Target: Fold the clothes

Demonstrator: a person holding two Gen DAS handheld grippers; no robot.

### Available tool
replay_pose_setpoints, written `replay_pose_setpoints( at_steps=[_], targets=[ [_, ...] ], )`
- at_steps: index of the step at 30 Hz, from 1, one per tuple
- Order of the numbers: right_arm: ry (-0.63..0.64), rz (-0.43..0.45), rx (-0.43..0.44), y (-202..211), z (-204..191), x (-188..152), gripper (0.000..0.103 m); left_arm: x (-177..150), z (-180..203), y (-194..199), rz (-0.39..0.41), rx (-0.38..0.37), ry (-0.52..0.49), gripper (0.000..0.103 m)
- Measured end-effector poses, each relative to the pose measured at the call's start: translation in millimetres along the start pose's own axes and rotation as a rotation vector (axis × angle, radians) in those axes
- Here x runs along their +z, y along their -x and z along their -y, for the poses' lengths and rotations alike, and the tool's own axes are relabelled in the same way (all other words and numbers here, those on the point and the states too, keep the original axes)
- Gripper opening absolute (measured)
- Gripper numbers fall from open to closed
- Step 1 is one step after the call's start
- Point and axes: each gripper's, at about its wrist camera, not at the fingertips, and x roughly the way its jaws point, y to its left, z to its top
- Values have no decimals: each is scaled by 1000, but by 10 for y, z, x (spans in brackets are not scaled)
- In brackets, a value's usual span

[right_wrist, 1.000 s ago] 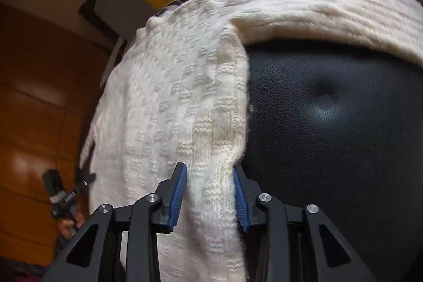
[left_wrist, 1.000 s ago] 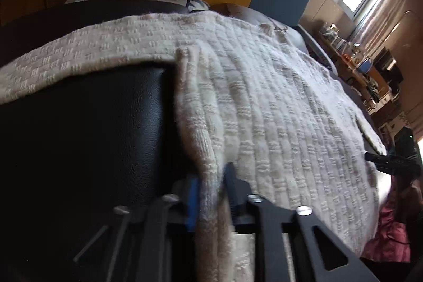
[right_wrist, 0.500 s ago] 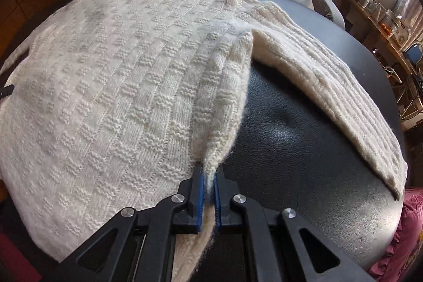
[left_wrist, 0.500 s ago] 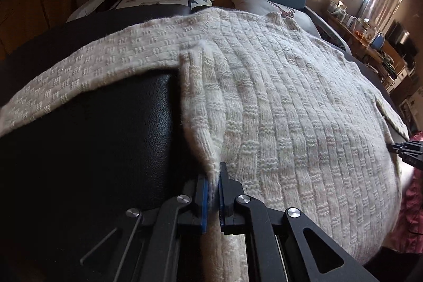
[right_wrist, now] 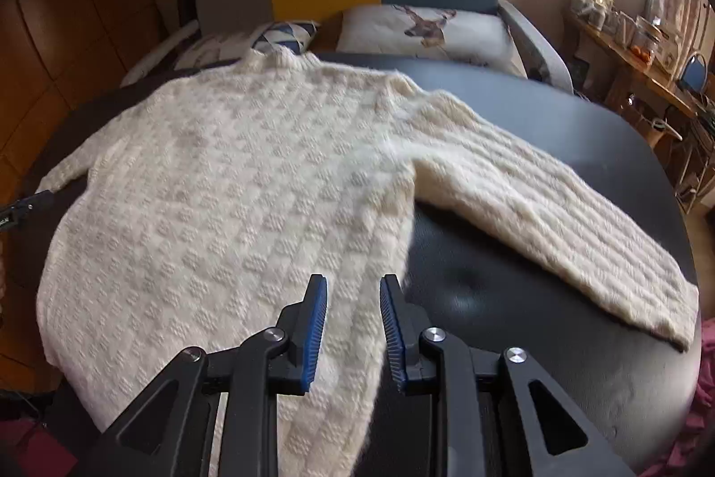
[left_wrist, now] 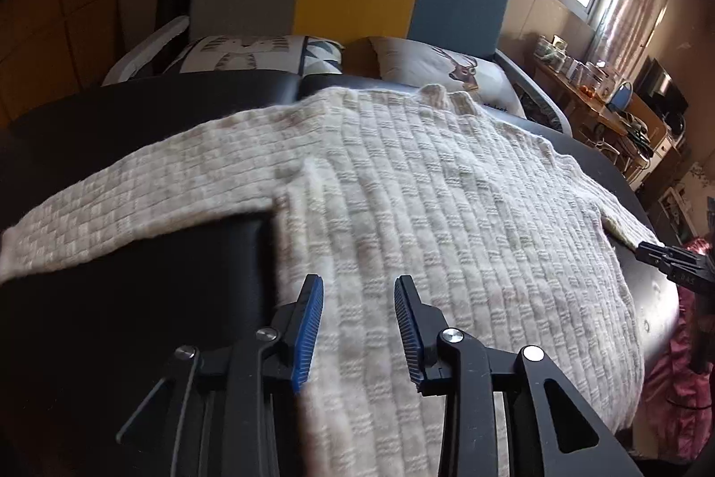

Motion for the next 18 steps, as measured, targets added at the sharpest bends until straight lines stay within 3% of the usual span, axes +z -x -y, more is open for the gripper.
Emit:
replay_pose_setpoints(
  at_steps=[2, 8, 12, 18],
  targets=[
    [4, 10, 6, -108, -21, 167, 25, 94, 237, -165, -10, -32, -52, 34],
    [-50, -29, 70, -531, 132, 407, 25, 304, 713, -662, -53, -21, -189, 34],
    [-72, -124, 31, -871, 243, 394, 25, 299, 630, -988, -114, 87, -201, 34],
    [-110, -116, 11, -969, 427, 275, 19, 262, 520, -1027, -83, 72, -186, 37]
  ],
)
